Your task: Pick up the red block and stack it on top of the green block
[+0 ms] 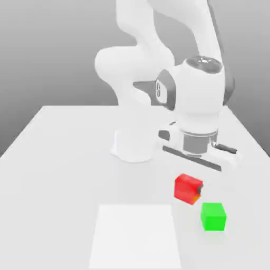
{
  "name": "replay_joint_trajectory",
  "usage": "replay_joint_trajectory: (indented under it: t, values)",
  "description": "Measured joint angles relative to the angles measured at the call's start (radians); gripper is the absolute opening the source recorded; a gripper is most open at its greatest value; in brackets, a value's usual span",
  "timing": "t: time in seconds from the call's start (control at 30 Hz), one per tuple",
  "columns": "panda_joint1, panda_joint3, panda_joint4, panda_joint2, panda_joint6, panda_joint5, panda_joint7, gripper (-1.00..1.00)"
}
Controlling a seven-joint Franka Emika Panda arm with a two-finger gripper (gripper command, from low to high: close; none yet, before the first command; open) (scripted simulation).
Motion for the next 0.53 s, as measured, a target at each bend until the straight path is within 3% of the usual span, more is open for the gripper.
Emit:
replay_joint_trajectory:
  t: [0.13, 0.43, 0.47, 0.53]
  values:
    - [0.046, 0.03, 0.026, 0.025, -0.002, -0.011, 0.129, -1.0]
    - [0.057, -0.01, 0.037, 0.205, 0.159, -0.156, 0.245, -1.0]
    - [0.062, -0.016, 0.037, 0.221, 0.174, -0.169, 0.254, 1.0]
    - [0.062, -0.016, 0.037, 0.221, 0.174, -0.169, 0.254, 1.0]
